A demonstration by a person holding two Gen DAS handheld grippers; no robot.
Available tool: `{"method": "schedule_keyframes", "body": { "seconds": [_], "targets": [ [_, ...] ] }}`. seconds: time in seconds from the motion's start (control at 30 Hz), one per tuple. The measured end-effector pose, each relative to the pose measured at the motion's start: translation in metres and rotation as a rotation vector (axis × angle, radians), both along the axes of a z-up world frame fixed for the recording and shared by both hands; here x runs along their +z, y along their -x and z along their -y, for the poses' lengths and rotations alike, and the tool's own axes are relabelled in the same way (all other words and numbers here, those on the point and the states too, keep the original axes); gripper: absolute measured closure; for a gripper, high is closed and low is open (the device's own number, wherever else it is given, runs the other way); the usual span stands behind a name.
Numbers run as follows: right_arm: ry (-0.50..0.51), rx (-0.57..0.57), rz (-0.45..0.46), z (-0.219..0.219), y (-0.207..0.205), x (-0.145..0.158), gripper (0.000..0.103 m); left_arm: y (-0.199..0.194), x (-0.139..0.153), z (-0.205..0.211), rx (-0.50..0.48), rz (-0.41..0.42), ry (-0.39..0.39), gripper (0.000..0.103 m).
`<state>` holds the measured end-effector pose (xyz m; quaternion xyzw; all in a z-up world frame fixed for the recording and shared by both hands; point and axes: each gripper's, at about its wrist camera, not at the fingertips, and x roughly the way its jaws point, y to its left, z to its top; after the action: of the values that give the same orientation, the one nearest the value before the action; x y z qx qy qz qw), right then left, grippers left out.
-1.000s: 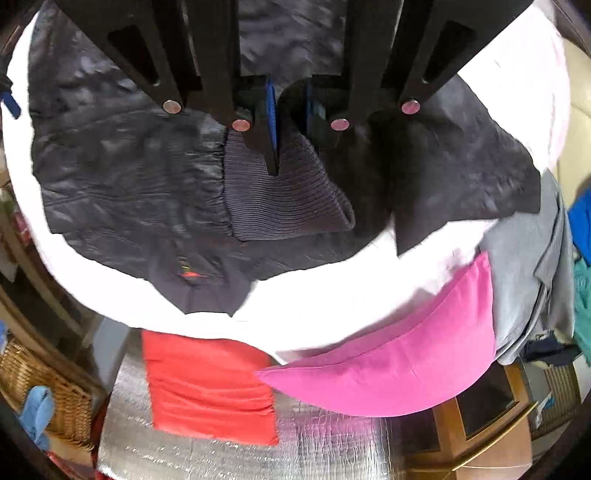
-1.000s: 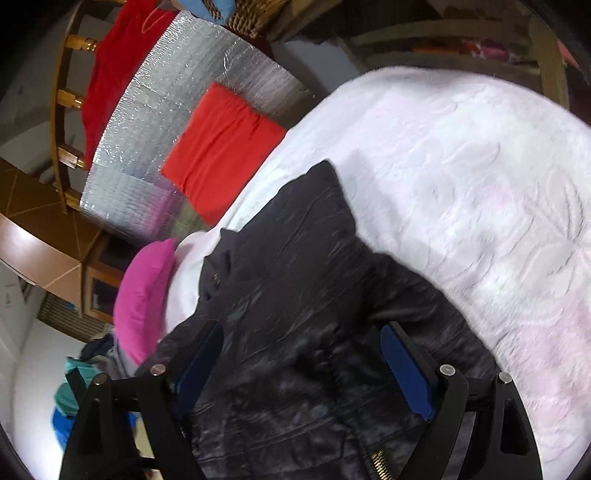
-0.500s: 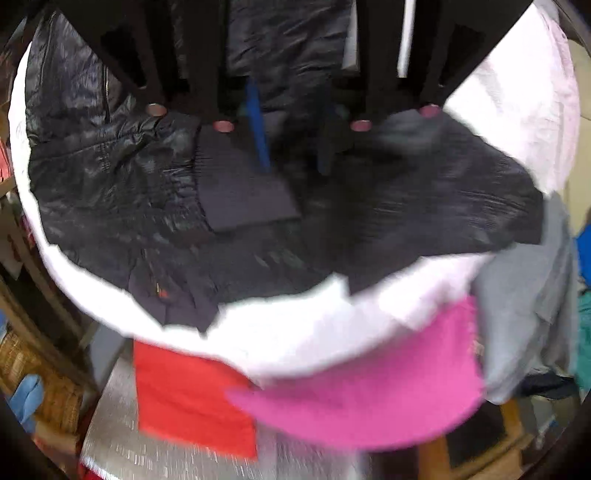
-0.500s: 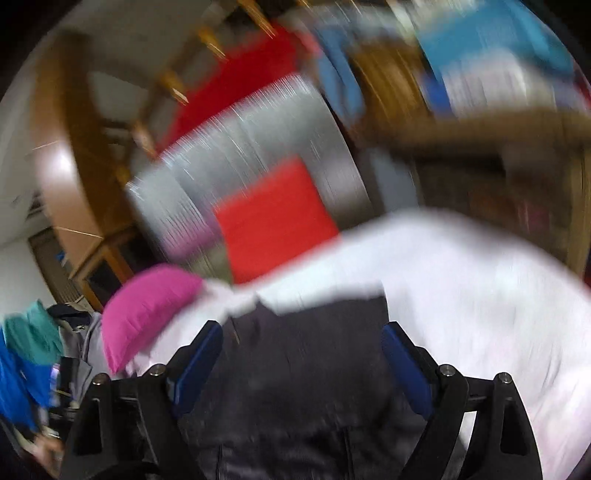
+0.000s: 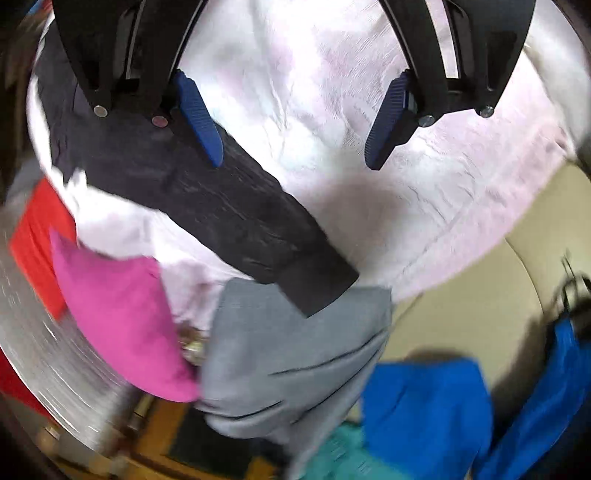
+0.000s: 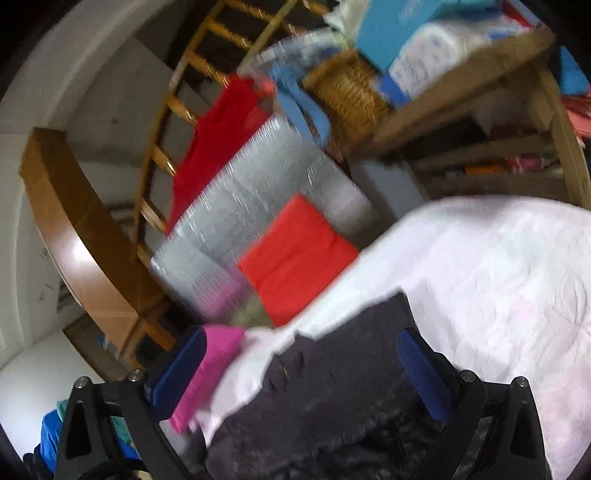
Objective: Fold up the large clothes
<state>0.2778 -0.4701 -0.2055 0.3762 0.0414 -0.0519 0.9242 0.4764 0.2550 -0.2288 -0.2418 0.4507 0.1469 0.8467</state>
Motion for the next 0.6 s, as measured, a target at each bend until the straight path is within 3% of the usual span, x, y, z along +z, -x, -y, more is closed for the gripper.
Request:
{"method": "schedule_keyframes", "body": {
  "seconds": [0.17,0.27,0.4,0.47,0.57,0.6],
  "targets": [
    [0.265,-0.041,0.146,-0.034,0.017,0.021,0.000,-0.024,-0.026,-0.016,0.078,0.036,0.096,0.024],
    [0.229,0.038,0.073,-0.038,-0.001,0.015,0.000,-0.041,-0.039,-0.023,0.105,0.045,0.128,0.026],
    [0.125,0.044,-0.042,-0.025,-0.019,-0.002,0.000,-0.063,-0.063,-0.033,0.120,0.018,0.166,0.052],
    [0.086,0.014,-0.075,-0.016,-0.021,-0.010,0.000,-0.073,-0.073,-0.036,0.120,0.007,0.176,0.060],
    [0.105,0.001,-0.149,-0.015,-0.033,-0.017,0.000,-0.082,-0.083,-0.037,0.120,0.013,0.184,0.065],
    [0.126,0.003,-0.171,-0.018,-0.038,-0.018,0.002,-0.084,-0.085,-0.036,0.121,0.012,0.176,0.072]
  ]
}}
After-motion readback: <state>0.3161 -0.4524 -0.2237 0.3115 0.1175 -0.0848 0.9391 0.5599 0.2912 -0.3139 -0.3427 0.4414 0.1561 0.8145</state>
